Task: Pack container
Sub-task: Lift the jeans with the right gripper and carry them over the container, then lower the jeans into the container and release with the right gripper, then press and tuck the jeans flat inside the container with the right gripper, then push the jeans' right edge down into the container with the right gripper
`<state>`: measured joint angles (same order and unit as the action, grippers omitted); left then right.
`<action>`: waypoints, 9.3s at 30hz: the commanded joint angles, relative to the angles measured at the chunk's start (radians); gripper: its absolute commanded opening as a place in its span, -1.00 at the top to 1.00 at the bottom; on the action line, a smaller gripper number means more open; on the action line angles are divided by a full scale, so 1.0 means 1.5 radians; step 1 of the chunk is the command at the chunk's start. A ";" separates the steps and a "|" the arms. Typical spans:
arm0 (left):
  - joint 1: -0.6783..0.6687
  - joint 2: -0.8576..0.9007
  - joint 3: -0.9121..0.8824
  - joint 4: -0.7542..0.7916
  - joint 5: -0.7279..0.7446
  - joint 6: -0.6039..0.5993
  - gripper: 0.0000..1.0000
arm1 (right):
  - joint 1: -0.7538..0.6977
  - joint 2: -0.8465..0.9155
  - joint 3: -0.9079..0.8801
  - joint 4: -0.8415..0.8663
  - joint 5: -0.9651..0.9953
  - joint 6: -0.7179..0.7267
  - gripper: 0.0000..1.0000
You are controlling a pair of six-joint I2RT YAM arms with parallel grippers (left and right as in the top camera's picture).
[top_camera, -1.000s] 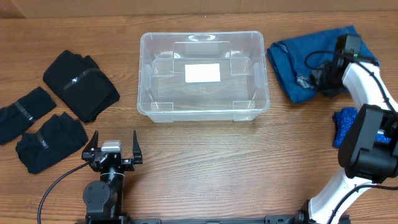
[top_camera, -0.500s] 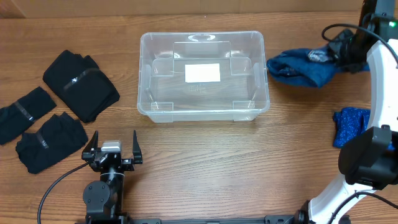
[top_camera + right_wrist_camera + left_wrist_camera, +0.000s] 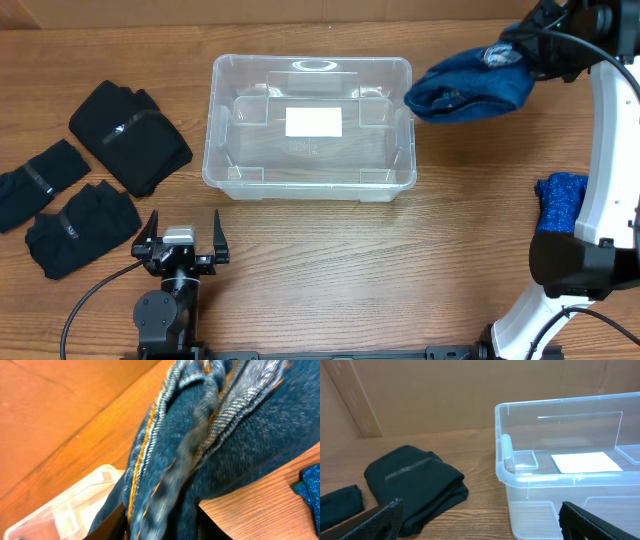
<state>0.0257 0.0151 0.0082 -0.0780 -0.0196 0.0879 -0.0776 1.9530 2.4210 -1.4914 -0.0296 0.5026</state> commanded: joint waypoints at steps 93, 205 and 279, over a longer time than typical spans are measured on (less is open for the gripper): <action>-0.004 -0.007 -0.002 0.002 -0.004 0.011 -1.00 | 0.516 0.246 -0.059 0.400 0.516 0.554 0.92; -0.005 -0.007 -0.002 0.002 -0.004 0.011 -1.00 | 0.179 0.314 0.118 -0.119 -0.011 -0.248 0.92; -0.004 -0.007 -0.002 0.002 -0.004 0.011 -1.00 | 0.229 0.069 -0.189 -0.059 0.001 -0.236 0.93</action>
<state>0.0257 0.0151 0.0082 -0.0780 -0.0196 0.0879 0.2642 2.0766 2.1139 -1.6253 -0.0441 0.1841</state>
